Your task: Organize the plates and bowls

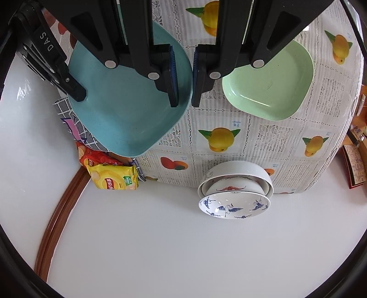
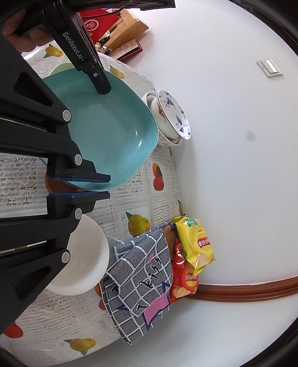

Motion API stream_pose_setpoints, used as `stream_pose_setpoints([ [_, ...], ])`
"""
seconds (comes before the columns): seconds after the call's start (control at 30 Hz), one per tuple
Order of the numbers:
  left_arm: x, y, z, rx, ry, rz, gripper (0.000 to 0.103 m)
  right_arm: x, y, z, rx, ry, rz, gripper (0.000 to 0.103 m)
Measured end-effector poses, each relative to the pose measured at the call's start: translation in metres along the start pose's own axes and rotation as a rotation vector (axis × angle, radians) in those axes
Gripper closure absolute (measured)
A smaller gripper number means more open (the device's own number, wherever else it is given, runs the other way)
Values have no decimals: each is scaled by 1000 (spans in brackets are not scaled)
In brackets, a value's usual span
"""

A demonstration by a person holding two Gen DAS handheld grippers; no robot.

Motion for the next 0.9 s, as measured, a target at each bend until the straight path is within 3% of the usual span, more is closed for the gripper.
stream_pose_setpoints([
  [0.9,-10,23,-31,25,-18,-18,92,-16,21,-23,15,-11,0,96],
])
Point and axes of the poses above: each gripper's, at about its wrist camera, not at the fingertips, and z roughly the way its jaws point, x to its right, y to its underside, the point moved 7 cm from there along z, roughly the way its jaws point, and after that the axes turned 5 degrees about -x, right-handed, at the moved point
